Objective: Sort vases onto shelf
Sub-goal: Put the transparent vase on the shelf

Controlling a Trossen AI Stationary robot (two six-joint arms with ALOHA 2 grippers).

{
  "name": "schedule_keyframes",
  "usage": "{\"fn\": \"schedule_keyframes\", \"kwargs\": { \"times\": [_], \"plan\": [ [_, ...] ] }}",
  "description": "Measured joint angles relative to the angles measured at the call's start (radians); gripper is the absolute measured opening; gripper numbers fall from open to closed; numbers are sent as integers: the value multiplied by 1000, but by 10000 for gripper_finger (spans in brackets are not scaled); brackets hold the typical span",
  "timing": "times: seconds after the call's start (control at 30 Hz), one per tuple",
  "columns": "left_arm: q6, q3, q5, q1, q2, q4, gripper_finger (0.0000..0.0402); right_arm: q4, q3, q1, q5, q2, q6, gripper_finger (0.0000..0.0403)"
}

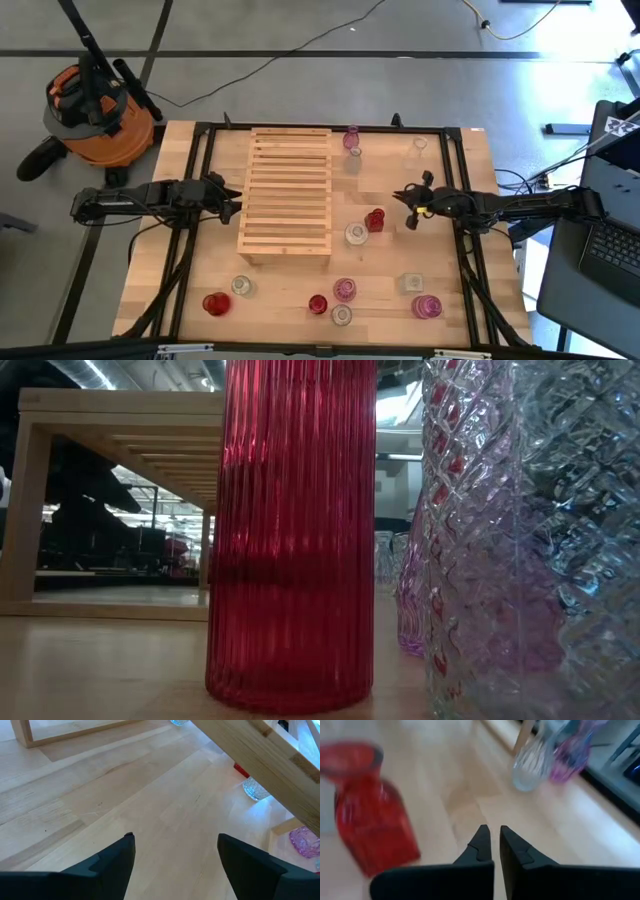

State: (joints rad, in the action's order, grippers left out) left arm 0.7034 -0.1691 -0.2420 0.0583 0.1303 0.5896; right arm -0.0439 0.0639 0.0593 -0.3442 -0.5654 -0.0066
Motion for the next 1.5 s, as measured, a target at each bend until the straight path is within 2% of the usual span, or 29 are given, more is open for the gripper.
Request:
{"fn": "schedule_keyframes", "kwargs": {
  "times": [0.33,0.6,0.7,0.77,0.93,1.07,1.2,1.37,1.5],
  "plan": [
    [0,0,0,0,0,0,275,-327,0,0,-14,0,33,0],
    [-3,0,-30,0,0,-22,275,-892,0,0,-255,0,149,0],
    [18,4,-81,0,0,-55,275,-1091,1,0,-248,1,198,0],
    [69,4,-87,0,0,-100,275,-1161,13,0,-227,1,185,0],
    [75,4,-105,0,0,-110,275,-1149,78,0,-152,-2,124,0],
    [73,4,-156,0,0,-107,275,-1121,145,0,-158,-2,99,0],
    [53,3,-206,0,0,-86,275,-1002,218,0,-192,-2,92,0],
    [54,-2,-420,0,0,-15,275,-826,316,0,-205,-2,9,0],
    [88,-25,-643,0,0,-69,275,-736,382,0,-208,-8,-95,0]
  ]
}}
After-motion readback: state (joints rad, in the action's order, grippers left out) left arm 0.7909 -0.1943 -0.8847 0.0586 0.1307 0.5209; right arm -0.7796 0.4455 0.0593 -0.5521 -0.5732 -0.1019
